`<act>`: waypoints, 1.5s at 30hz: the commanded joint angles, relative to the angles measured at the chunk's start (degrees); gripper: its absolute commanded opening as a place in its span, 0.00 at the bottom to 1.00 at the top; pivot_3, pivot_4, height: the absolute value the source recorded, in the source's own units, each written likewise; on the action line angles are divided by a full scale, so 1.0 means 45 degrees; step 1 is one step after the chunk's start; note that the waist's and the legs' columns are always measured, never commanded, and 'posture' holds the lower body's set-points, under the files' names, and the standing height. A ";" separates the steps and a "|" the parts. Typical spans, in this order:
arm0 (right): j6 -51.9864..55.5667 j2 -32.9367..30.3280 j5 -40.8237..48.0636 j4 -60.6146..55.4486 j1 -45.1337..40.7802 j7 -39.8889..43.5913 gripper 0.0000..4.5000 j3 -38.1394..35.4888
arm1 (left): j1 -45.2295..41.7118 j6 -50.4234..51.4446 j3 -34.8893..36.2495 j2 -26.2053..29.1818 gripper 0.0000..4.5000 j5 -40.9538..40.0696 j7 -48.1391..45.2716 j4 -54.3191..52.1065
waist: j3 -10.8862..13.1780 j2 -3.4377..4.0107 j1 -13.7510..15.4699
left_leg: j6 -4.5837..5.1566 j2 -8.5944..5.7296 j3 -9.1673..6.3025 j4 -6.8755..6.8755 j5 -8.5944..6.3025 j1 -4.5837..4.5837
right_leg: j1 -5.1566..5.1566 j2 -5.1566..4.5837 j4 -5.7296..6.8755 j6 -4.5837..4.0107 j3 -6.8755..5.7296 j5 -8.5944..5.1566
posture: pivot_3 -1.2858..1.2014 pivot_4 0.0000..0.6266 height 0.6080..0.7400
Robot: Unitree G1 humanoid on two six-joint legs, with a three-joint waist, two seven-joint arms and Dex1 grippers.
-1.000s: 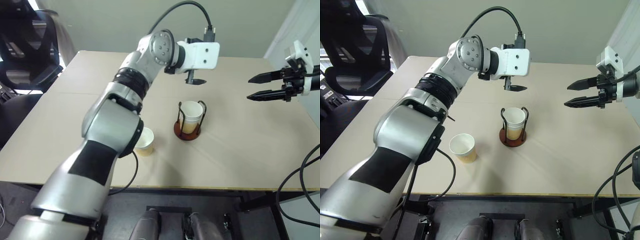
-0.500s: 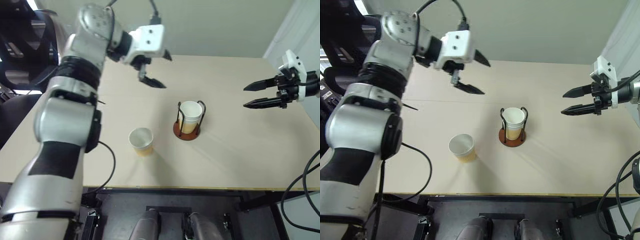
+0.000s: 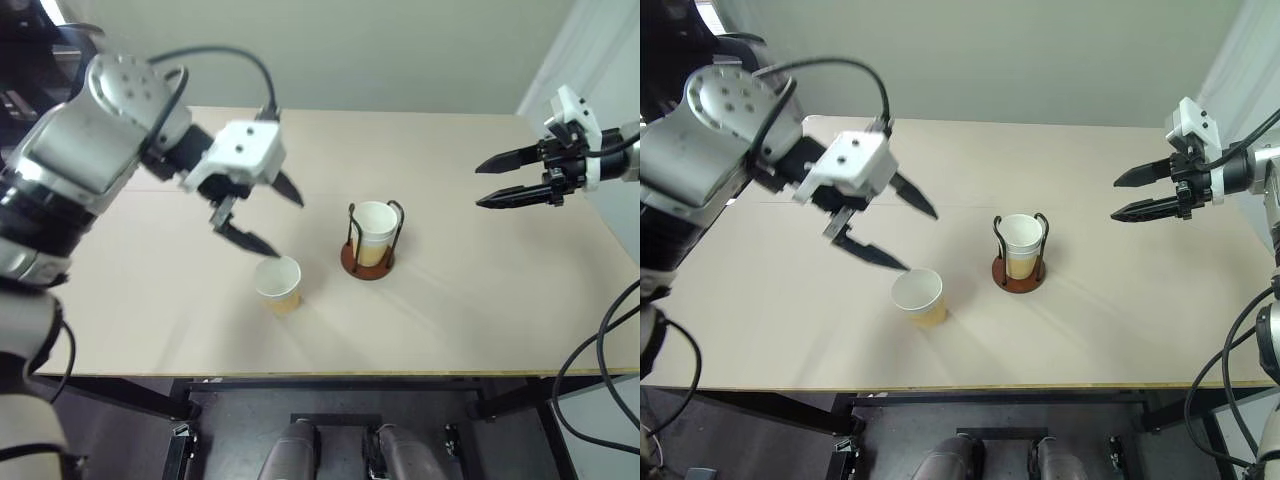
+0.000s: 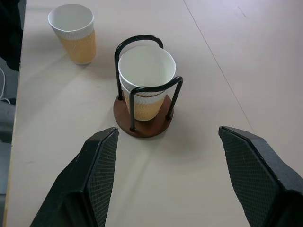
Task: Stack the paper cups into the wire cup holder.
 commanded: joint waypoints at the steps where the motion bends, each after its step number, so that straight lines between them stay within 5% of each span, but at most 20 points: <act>1: 0.0110 -0.0255 0.0216 -0.0370 -0.0372 0.0047 0.76 -0.0022 | 0.0096 0.0105 -0.0304 0.0916 1.00 -0.0542 -0.0401 -0.1221 | 0.0001 0.0001 -0.0028 | -0.0006 0.0001 -0.0005 -0.0005 0.0011 0.0000 | -0.0002 0.0001 0.0001 -0.0056 -0.0001 -0.0031 | 0.52 0.24 1.00; 11: 0.0397 -0.0080 0.0088 -0.0401 -0.0744 0.0047 0.76 0.0161 | 0.1423 -0.0476 -0.0451 0.2546 1.00 0.0355 -0.0401 -0.3388 | 0.0001 0.0007 -0.0148 | -0.0023 0.0002 -0.0013 -0.0050 0.0060 0.0005 | -0.0008 -0.0001 0.0000 -0.0117 -0.0001 -0.0057 | 0.52 0.24 1.00; 19: 0.0047 0.0021 0.0296 0.0040 -0.1016 0.0047 0.76 0.0416 | 0.2297 -0.2619 -0.0709 0.3273 1.00 0.2967 -0.0401 -0.3519 | 0.0004 0.0011 -0.0202 | -0.0036 0.0002 -0.0022 -0.0095 0.0056 -0.0004 | -0.0035 0.0000 -0.0005 -0.0145 -0.0003 -0.0076 | 0.52 0.24 1.00; 28: -0.0476 0.0301 0.0240 0.0652 -0.1267 0.0047 0.76 0.0638 | 0.3002 -0.3129 -0.0266 0.2387 1.00 0.4098 -0.0401 -0.2978 | 0.0004 0.0013 -0.0204 | -0.0058 0.0001 -0.0028 -0.0107 0.0041 -0.0007 | -0.0045 -0.0001 -0.0003 -0.0161 -0.0004 -0.0085 | 0.52 0.24 1.00; 37: -0.0612 0.0167 0.0367 0.0625 -0.1112 0.0047 0.76 0.0659 | 0.3646 -0.4578 0.0754 0.0239 1.00 0.5595 -0.0401 -0.1420 | 0.0003 0.0016 -0.0180 | -0.0070 0.0000 -0.0038 -0.0109 0.0033 -0.0009 | -0.0048 -0.0002 0.0005 -0.0166 -0.0009 -0.0081 | 0.52 0.24 1.00; 45: -0.0534 0.0110 0.0483 0.0390 -0.0917 0.0047 0.76 0.0600 | 0.3812 -0.5985 0.0433 -0.0151 0.96 0.5965 -0.0401 -0.0510 | 0.0003 0.0016 -0.0184 | -0.0093 0.0002 -0.0046 -0.0122 0.0012 -0.0004 | -0.0055 0.0004 0.0009 -0.0109 -0.0013 -0.0045 | 0.52 0.24 1.00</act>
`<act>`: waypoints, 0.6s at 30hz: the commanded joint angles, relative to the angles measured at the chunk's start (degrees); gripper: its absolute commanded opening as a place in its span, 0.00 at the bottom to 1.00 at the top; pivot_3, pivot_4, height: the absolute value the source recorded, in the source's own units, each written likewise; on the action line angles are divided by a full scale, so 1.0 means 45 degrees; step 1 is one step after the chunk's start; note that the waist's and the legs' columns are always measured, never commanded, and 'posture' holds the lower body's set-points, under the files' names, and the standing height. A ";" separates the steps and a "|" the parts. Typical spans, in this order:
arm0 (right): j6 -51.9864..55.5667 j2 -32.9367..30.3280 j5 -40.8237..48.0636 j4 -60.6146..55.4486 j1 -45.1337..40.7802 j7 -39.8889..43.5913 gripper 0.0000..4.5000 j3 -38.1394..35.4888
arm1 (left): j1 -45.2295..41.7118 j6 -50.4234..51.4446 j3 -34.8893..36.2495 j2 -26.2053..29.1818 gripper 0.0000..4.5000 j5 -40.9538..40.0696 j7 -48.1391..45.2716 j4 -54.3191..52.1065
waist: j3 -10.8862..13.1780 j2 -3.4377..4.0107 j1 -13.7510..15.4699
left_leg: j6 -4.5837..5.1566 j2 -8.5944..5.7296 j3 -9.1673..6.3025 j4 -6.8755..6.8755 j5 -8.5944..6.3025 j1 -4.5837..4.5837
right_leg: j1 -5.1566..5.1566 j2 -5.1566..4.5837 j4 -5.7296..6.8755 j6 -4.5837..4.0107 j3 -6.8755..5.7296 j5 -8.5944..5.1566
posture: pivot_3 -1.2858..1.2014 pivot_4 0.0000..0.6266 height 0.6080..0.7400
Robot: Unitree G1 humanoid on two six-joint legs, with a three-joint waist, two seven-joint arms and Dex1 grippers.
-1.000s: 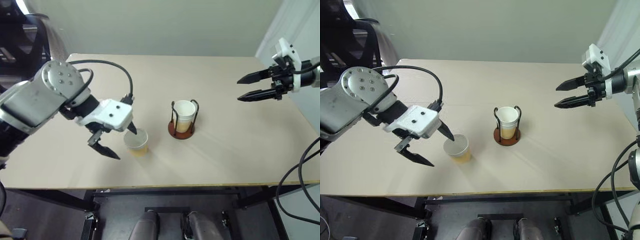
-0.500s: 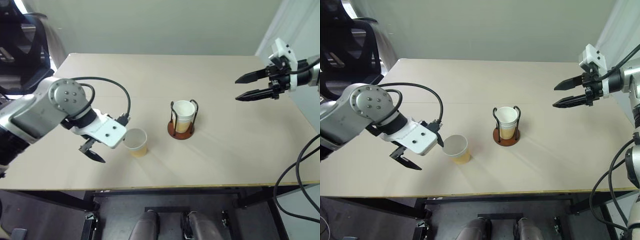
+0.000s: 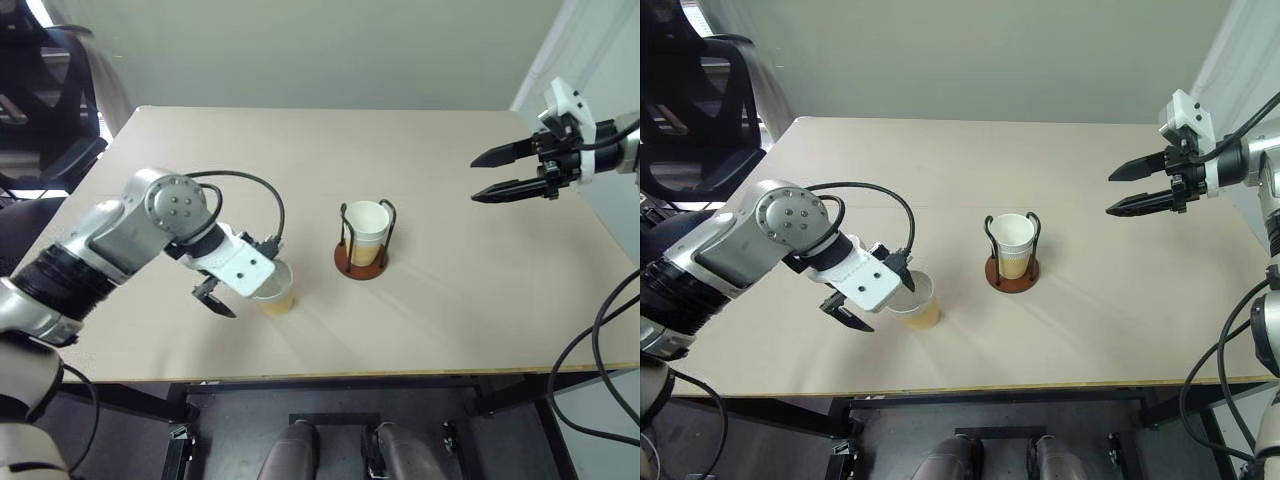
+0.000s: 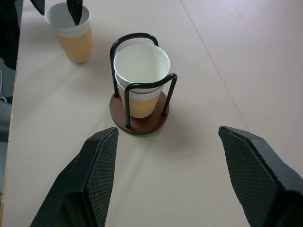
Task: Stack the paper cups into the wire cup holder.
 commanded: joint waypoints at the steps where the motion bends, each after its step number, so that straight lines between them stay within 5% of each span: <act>1: -0.0044 -0.0163 0.0246 -0.0369 -0.0143 0.0047 0.76 -0.0152 | -0.0167 -0.0699 0.0054 -0.0005 0.92 -0.0023 -0.0400 0.0364 | 0.0000 0.0000 0.0008 | -0.0001 0.0000 0.0000 0.0000 -0.0002 0.0001 | 0.0000 -0.0001 0.0001 0.0000 0.0000 0.0000 | 0.52 0.24 1.00; 13: -0.0716 0.0473 0.1041 -0.0831 0.0364 0.0047 0.76 -0.0452 | -0.0340 -0.0473 -0.0319 0.0059 0.04 -0.0677 -0.0400 0.0437 | 0.0000 0.0000 0.0012 | -0.0002 -0.0001 -0.0002 0.0003 -0.0004 -0.0001 | 0.0002 -0.0002 0.0001 -0.0006 -0.0002 -0.0001 | 0.52 0.24 1.00; 18: -0.0854 0.0673 0.1330 -0.1048 0.0457 0.0047 0.76 -0.0286 | -0.0739 -0.0227 -0.0568 0.0245 0.01 -0.0983 -0.0400 0.0444 | -0.0001 0.0001 0.0009 | -0.0004 0.0000 -0.0003 0.0002 -0.0005 -0.0002 | 0.0001 -0.0001 0.0000 -0.0006 -0.0004 -0.0001 | 0.52 0.24 1.00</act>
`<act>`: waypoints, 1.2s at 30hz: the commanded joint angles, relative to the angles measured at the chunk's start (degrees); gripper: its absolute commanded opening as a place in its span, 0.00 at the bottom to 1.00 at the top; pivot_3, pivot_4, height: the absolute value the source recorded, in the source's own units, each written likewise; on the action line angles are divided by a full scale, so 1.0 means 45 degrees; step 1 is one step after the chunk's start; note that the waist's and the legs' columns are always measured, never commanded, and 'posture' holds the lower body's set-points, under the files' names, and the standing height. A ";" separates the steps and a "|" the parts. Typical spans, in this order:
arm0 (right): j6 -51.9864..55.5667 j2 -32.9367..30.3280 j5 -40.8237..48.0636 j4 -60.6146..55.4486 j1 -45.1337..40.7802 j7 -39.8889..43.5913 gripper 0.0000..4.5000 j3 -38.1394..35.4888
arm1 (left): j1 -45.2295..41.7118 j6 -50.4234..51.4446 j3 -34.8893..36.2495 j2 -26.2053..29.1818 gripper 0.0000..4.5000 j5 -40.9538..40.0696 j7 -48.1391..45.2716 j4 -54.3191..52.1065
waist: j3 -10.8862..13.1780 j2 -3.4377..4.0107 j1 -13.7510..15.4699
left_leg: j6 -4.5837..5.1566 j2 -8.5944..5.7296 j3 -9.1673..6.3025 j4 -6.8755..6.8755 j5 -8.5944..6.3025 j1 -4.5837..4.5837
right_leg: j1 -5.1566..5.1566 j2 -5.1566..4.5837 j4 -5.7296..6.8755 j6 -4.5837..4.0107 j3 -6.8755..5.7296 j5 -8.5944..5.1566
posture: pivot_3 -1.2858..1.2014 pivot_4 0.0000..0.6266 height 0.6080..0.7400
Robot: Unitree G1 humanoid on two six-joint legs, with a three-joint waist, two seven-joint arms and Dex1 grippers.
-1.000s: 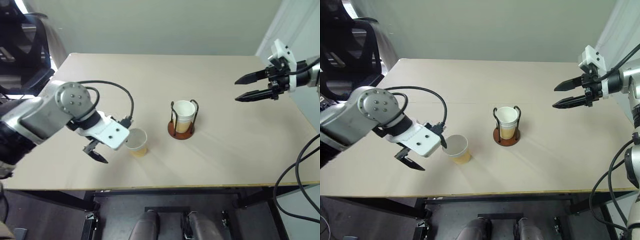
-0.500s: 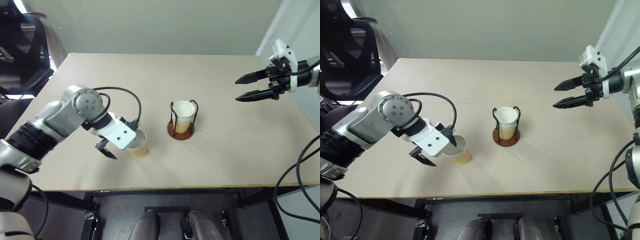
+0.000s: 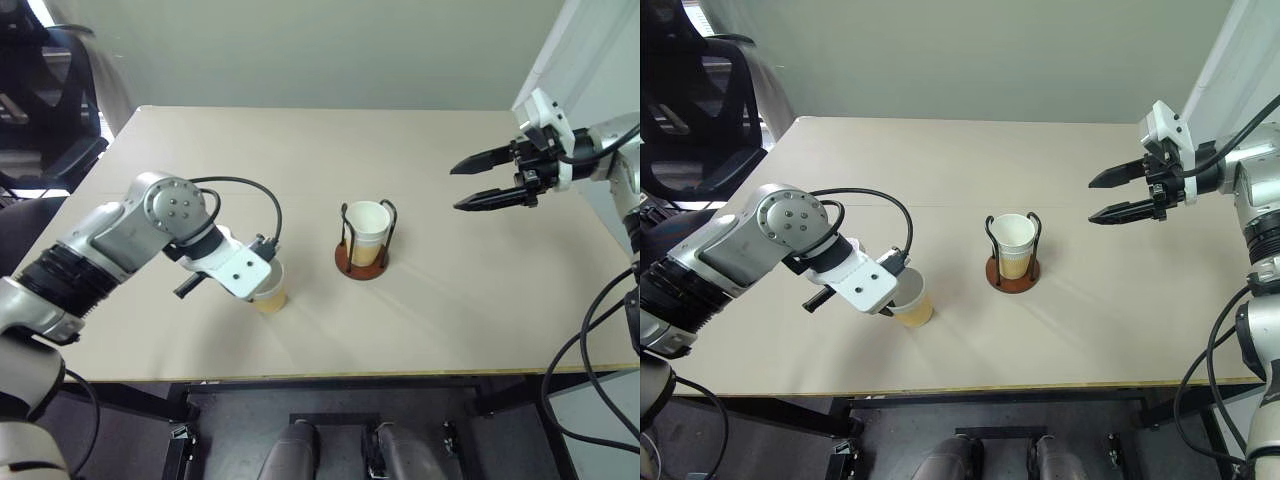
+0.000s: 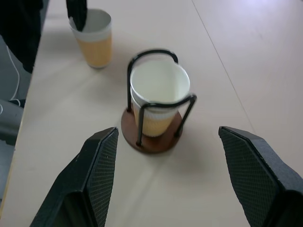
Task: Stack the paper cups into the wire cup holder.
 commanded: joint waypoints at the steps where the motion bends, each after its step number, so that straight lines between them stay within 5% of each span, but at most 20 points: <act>1: -0.0165 0.0103 0.0399 -0.0333 -0.0181 0.0047 0.76 -0.0249 | -0.0523 0.0177 -0.0035 0.0293 0.01 -0.0353 -0.0395 -0.0097 | 0.0000 -0.0001 -0.0002 | -0.0001 0.0000 -0.0001 0.0000 -0.0001 0.0000 | 0.0000 0.0000 0.0000 0.0000 0.0000 0.0000 | 0.52 0.24 1.00; 11: -0.0327 0.0512 0.0189 0.0112 -0.0520 0.0047 0.76 -0.0267 | -0.3237 0.0626 -0.0999 0.0024 0.01 -0.1189 -0.0395 0.1458 | 0.0000 0.0000 0.0069 | -0.0001 -0.0001 -0.0004 0.0008 0.0000 -0.0012 | 0.0001 -0.0002 -0.0009 -0.0032 -0.0001 -0.0017 | 0.52 0.24 1.00; 23: -0.0907 0.0700 -0.0182 0.1123 -0.0962 0.0047 0.76 -0.0269 | -0.8107 -0.1965 -0.0028 -0.5283 0.01 0.0973 -0.0394 1.0609 | 0.0001 -0.0002 0.0184 | 0.0010 -0.0004 -0.0001 0.0000 -0.0023 -0.0027 | 0.0004 -0.0002 -0.0039 0.0059 -0.0001 0.0027 | 0.52 0.24 1.00; 36: -0.0914 0.0277 -0.0283 0.1102 -0.0913 0.0047 0.76 -0.0271 | -0.9274 -0.2931 0.2164 -0.7936 0.01 0.3082 -0.0048 1.3204 | 0.0009 0.0008 0.0306 | 0.0053 -0.0001 0.0016 0.0007 -0.0111 -0.0049 | 0.0004 0.0007 -0.0065 0.0150 0.0005 -0.0008 | 0.52 0.24 1.00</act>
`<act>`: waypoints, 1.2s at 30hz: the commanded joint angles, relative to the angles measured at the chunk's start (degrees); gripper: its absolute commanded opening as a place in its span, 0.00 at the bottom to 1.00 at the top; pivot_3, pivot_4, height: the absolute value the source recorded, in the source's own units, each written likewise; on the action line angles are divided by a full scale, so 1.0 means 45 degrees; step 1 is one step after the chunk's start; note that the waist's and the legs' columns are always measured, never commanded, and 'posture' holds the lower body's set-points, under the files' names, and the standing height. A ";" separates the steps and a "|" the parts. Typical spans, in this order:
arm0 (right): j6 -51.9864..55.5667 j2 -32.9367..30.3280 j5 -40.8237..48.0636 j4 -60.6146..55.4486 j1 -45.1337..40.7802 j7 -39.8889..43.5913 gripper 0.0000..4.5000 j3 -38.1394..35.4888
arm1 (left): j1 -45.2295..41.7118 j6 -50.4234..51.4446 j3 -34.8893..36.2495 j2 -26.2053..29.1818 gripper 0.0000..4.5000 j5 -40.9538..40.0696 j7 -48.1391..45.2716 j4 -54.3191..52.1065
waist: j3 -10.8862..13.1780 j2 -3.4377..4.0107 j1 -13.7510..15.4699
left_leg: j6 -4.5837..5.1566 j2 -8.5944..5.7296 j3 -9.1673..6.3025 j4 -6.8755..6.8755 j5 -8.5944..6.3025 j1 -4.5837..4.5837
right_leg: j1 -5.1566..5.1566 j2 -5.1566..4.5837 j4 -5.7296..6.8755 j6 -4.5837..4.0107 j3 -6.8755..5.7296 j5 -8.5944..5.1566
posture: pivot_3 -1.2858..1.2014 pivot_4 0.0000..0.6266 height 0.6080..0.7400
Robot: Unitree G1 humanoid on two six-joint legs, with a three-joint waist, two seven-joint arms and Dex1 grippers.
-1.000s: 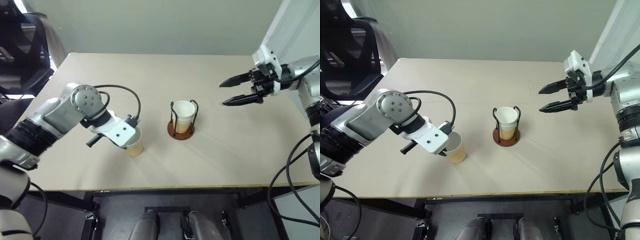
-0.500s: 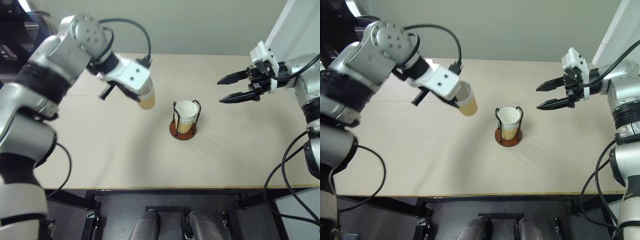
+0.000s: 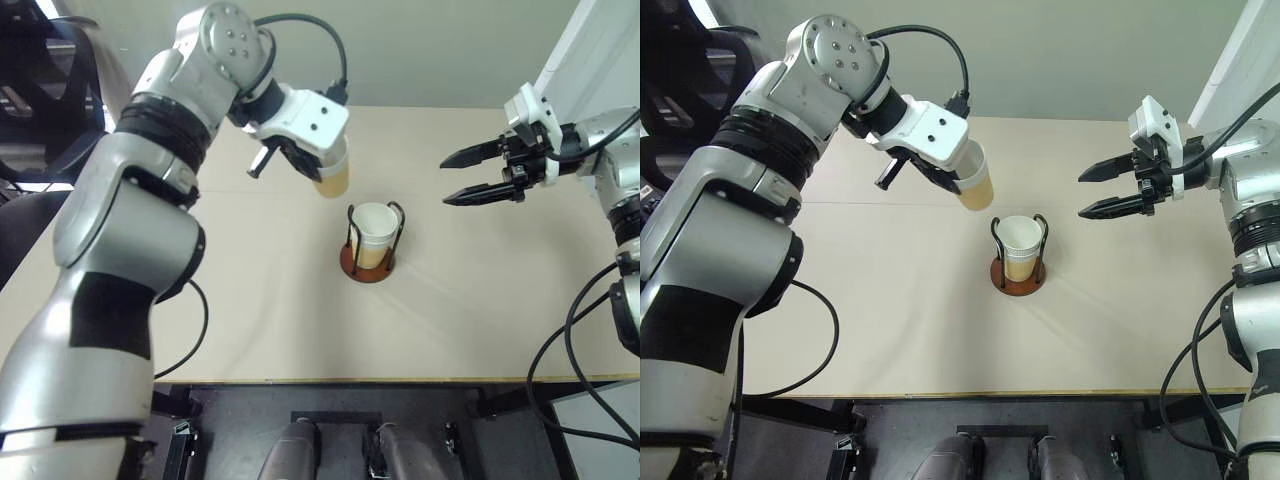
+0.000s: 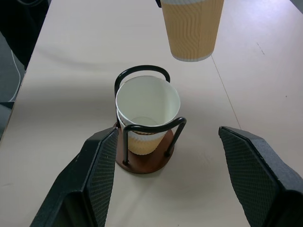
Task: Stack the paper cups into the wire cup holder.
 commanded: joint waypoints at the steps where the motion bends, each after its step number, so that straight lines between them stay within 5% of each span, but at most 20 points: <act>1: -0.0111 -0.0395 0.0018 -0.0146 -0.0315 0.0047 0.76 -0.0272 | -0.0689 -0.0217 0.0774 -0.0360 0.01 0.0560 -0.0029 0.0286 | 0.0001 -0.0001 0.0055 | 0.0003 -0.0002 0.0002 0.0005 -0.0001 -0.0006 | -0.0002 0.0001 0.0000 0.0000 -0.0002 0.0000 | 0.52 0.24 1.00; 24: -0.0135 -0.0833 -0.0120 -0.0237 -0.0254 0.0047 0.76 -0.0381 | -0.0252 -0.0362 0.2747 -0.2402 0.01 0.1518 -0.0249 0.0300 | 0.0002 -0.0001 0.0084 | 0.0024 0.0004 0.0027 0.0047 0.0001 0.0011 | 0.0017 -0.0005 0.0027 0.0015 0.0007 0.0008 | 0.52 0.24 1.00; 36: -0.0184 -0.0848 -0.0195 -0.0174 -0.0291 0.0047 0.76 -0.0338 | -0.0031 0.0565 0.1225 -0.2201 0.01 -0.0389 -0.0396 -0.0296 | 0.0002 -0.0001 0.0105 | 0.0030 0.0003 0.0030 0.0064 0.0002 0.0011 | 0.0021 -0.0006 0.0036 0.0030 0.0006 0.0019 | 0.52 0.24 1.00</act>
